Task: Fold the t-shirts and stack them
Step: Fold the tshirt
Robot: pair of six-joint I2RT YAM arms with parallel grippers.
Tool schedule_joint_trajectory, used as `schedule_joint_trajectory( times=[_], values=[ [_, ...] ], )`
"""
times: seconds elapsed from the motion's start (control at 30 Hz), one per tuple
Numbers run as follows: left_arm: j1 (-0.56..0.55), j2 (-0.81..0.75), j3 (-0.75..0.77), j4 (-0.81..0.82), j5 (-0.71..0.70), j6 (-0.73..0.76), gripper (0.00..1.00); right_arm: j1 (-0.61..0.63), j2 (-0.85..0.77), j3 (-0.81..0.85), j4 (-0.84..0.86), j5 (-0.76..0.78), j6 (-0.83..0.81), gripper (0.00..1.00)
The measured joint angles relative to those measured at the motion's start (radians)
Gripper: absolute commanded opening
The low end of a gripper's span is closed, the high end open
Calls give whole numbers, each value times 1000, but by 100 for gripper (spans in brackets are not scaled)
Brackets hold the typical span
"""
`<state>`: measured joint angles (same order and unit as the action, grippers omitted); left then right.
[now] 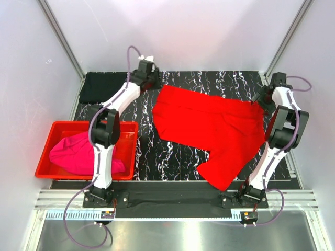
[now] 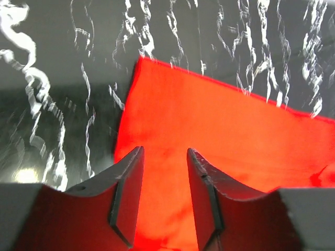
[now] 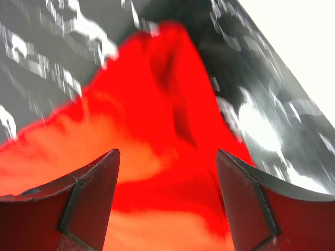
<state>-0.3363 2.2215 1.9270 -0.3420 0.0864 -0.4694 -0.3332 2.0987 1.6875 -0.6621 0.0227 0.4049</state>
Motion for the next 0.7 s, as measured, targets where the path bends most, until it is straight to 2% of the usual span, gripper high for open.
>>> schedule_joint_trajectory(
  times=[0.03,0.13,0.3,0.4,0.47,0.5,0.7],
  values=[
    [-32,-50,-34,-20,-53,29,37,16,-48,-29,-23,29,-2,81],
    [-153,-146,-94,-90,-200,94,35,67,-203,-107,-80,101,-8,81],
    [-335,-153,-163,-167,-342,150,31,155,-443,-222,-124,159,-16,73],
    [-373,-109,-186,-224,-377,151,23,185,-541,-295,-131,158,-16,63],
    [-377,-76,-197,-255,-403,145,22,201,-583,-341,-137,148,-15,53],
    [-376,-64,-207,-266,-417,142,20,206,-597,-361,-137,142,-13,52],
    [-381,-43,-241,-316,-487,119,19,224,-611,-429,-145,112,-13,50]
  ],
)
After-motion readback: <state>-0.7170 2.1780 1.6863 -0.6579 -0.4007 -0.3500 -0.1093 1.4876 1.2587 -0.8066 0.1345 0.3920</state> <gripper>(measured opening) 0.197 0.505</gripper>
